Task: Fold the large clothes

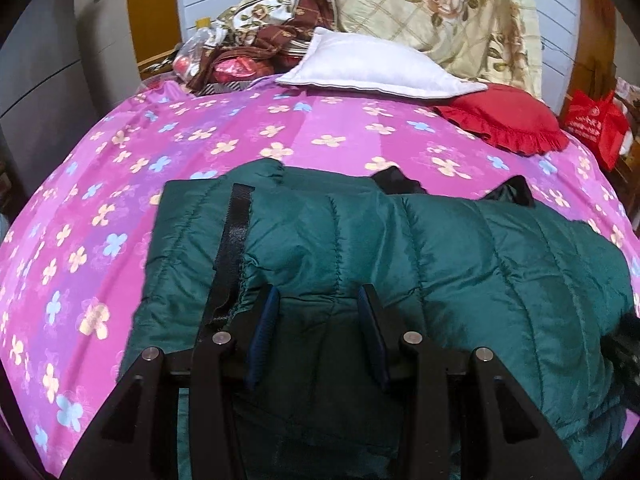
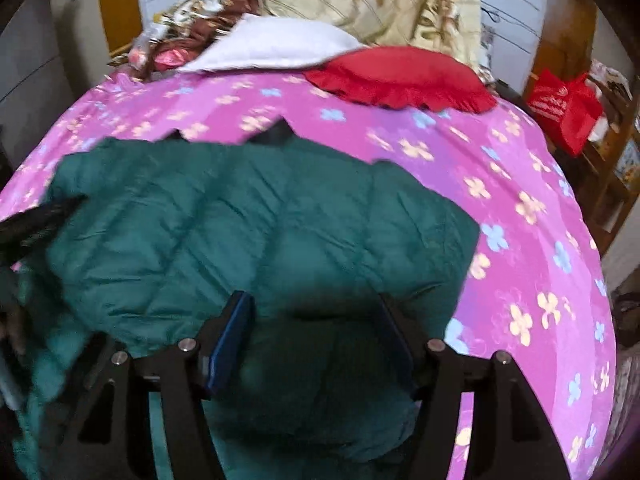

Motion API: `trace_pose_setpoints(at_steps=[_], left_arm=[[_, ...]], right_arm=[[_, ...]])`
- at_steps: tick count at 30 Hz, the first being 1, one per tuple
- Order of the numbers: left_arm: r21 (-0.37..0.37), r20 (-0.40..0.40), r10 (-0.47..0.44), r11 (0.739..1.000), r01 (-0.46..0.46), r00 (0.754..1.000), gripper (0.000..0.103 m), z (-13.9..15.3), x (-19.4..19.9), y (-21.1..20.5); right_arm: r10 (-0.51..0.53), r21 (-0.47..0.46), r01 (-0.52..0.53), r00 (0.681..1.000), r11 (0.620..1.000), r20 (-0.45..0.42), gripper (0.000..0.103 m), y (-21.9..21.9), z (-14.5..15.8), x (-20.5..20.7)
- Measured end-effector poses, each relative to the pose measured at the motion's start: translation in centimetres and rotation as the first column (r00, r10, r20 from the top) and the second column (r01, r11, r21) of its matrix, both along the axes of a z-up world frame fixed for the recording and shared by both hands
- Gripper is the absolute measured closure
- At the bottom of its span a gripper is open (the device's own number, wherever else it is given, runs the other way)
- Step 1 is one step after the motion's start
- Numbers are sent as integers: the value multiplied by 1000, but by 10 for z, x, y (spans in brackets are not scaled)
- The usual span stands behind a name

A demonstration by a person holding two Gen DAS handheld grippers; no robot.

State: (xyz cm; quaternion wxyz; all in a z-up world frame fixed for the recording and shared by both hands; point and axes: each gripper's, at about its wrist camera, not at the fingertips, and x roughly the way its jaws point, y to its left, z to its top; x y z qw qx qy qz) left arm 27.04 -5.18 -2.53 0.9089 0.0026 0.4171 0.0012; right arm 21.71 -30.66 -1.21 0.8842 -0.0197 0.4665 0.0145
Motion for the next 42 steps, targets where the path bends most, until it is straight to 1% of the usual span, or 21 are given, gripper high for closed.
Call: trace_pose_setpoints(at_steps=[3,5,8,10,12,15,19,22,24,26,27,28,32,34,36,39,42], left_arm=[[25,3,-4,1000,4,1000,82,-1,-1,-9],[23,1,1,1000,-1,1000,82,-1,0,-9],[13,0,-1,1000,1,1000,82,-2,0,-8],[18,2,-1,1000,1,1000,82,-2,0,-8],[18,4,0,1000,0,1000,82,-2,-1,-8],[14,10,-4,1000,4,1000,82,-3,-1,-8],[28,25,-11,1000,11,1000,82,-4,-2,-11],[22,23,-11,1000,11,1000,82,-4,-2,-11],[13,11,-15,1000,15,1000,82,0,-3,-9],[-8,9,-13,1000,13,1000,81,7,-6,-4],[-32,12,-10,999,11,1000,81,12,-10,1],[-62,19,-10,998,11,1000,81,17,-14,7],[-115,44,-5,993,10,999,81,34,-32,30],[-121,33,-2,993,6,999,79,36,-39,40],[-111,4,1,994,-1,1000,79,33,-45,47],[-106,-17,12,994,-14,1000,79,30,-59,60],[-100,-26,25,995,-28,999,79,31,-77,72]], right_arm=[[-28,12,28,1000,1000,-9,36,-11,-8,3],[-30,22,30,1000,999,-9,36,-13,-9,4],[-31,53,31,1000,998,6,37,-19,2,-3],[-57,101,53,998,993,29,37,-28,12,-12],[-68,128,63,997,990,36,36,-34,15,-20],[-79,120,77,997,990,20,37,-40,6,-24],[-89,145,90,996,985,-9,36,-44,-16,-17],[-89,113,90,996,990,-13,35,-39,-16,-14],[-95,117,96,995,988,-14,35,-40,-7,-16],[-112,137,109,994,985,13,35,-42,5,-24],[-122,158,114,992,981,42,35,-44,14,-31],[-126,166,116,991,979,53,35,-45,18,-35],[-127,171,115,990,979,60,35,-47,30,-50],[-120,173,110,991,979,52,35,-48,31,-57],[-120,170,113,992,979,29,35,-50,26,-59],[-150,148,149,989,978,-4,35,-54,16,-60],[-155,177,155,988,972,-17,35,-55,15,-69]])
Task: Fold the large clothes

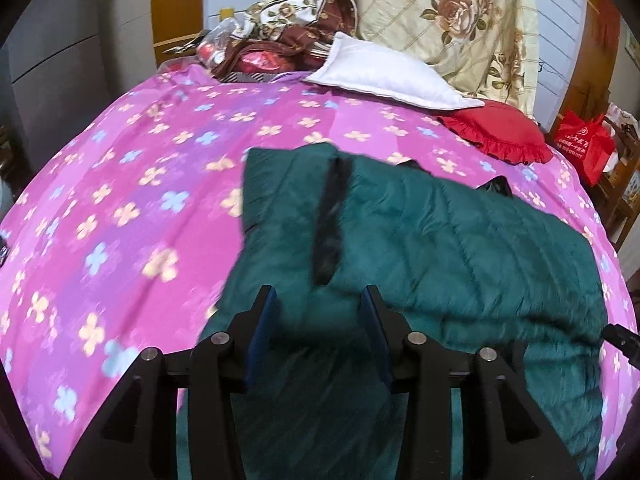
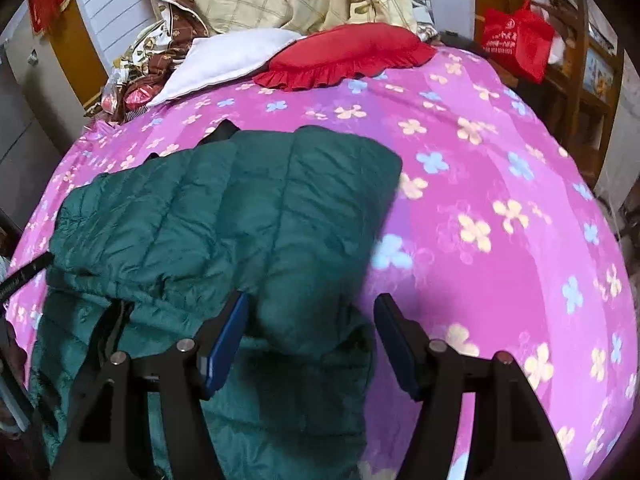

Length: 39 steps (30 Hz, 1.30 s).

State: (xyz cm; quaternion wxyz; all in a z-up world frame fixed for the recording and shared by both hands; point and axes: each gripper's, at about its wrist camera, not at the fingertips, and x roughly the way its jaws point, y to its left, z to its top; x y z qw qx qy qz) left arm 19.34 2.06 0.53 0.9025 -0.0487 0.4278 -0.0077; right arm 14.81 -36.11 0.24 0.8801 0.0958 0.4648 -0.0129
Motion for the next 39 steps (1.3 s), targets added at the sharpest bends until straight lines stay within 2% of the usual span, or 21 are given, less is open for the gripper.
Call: trace_pose_setpoints(at_steps=[6,17,26,39], left_arm=[[40,-20,-6,999,7,1000,79,3,-33,16],[83,-51,-6,996,10,999,79,-5,-92,39],[91,-69,-8,996,14,998,79,-14,-136,53],[84,-90,-15,996,22,996,79,-20,-178,67]], right_arm=[[35,-42,-36,999,998,-14,35,16,2,-28],[42,-34,-44,998,998,-47,35,22,-5,-93],[27,-19,-28,997,999,-75,34,23,-14,-137],[44,-12,-45,993,999,-113,30,30,-17,-187]])
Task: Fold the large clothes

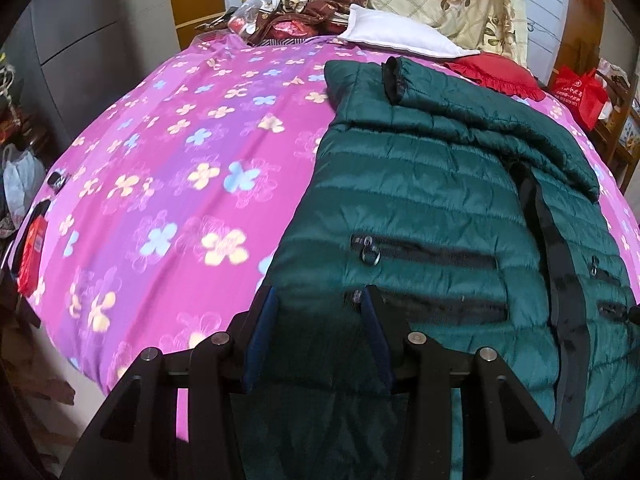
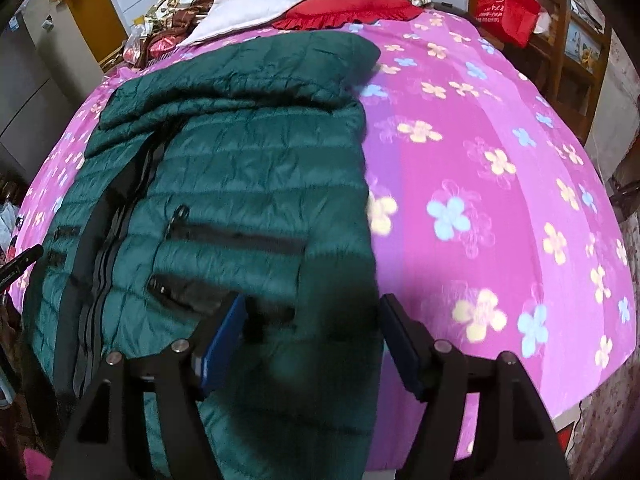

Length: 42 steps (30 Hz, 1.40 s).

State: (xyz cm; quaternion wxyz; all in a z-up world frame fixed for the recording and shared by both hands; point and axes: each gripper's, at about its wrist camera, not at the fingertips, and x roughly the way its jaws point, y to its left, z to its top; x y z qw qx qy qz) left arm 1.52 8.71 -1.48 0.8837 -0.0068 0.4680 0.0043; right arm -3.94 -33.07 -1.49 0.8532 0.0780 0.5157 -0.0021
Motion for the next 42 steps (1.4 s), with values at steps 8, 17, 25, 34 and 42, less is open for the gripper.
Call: trace_pose_setpoints(at_steps=[8,17,25,34,42], left_arm=[[2,-17,-1,1000,2,1000,79,-4,-18,10],[-9,-30,6,1000,-7,1000,79,-3,-31,22],[-20,-43,11,1000,-12,999,79,-7,-37,28],[-265,-111,8,964,-37,994,70,-14,-41,66],[-321,-172,-23,946,-34,985,65,-32,-46,66]], right_arm=[[18,-5,-18,1000,1000,-14,26,4,-1,-20],[26,21,-25,998,999,-54,25,2,-9,-38],[20,34,-18,998,999,-63,24,-3,-11,-43],[20,73,-15,997,997,-69,22,-11,-14,-49],[49,176,-32,995,984,-90,20,-17,-24,-52]])
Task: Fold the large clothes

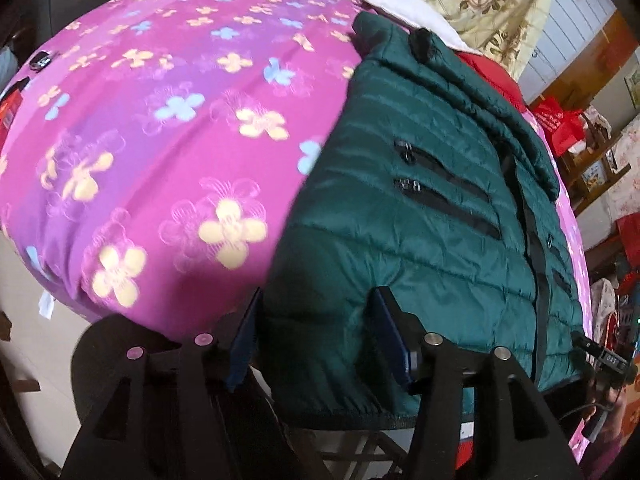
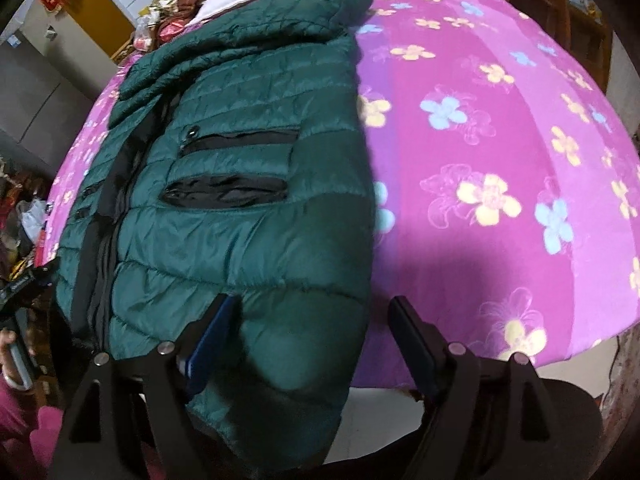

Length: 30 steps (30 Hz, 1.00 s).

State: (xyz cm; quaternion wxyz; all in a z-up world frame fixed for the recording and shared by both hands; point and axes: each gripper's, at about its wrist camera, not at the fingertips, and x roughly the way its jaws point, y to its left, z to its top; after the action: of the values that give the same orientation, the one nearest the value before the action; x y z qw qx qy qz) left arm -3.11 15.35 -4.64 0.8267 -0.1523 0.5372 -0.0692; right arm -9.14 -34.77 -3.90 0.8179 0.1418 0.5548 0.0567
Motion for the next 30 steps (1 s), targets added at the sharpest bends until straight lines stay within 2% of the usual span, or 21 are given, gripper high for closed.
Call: trace_pose_setpoints(at_steps=[4,11,14,24,27,30], left_arm=[[37,15,-16,999,16,1000,60,0,0,-9],[76,19,-18,997,16,1000,53,-1,2,-18],[100,22,-24,995,21,999,53,-1,1,-20],[110,26,-21,994,18,999,52,-1,0,-22],[120,24,-22,993,19,999,52,-1,0,-23],[132,19,-36,991,33,999,55,0,0,-25]], right_arm=[[40,9,-40,999,999,-3,18,5,0,-1],[169,63,-167,985,984,-37,18,26,0,-9],[178,73,-176,984,982,-20,19,30,0,-10],[204,105,-205,979,973,17,21,35,1,-3],[221,78,-222,975,972,21,27,38,3,-3],[225,55,-225,974,973,16,42,36,1,-1]])
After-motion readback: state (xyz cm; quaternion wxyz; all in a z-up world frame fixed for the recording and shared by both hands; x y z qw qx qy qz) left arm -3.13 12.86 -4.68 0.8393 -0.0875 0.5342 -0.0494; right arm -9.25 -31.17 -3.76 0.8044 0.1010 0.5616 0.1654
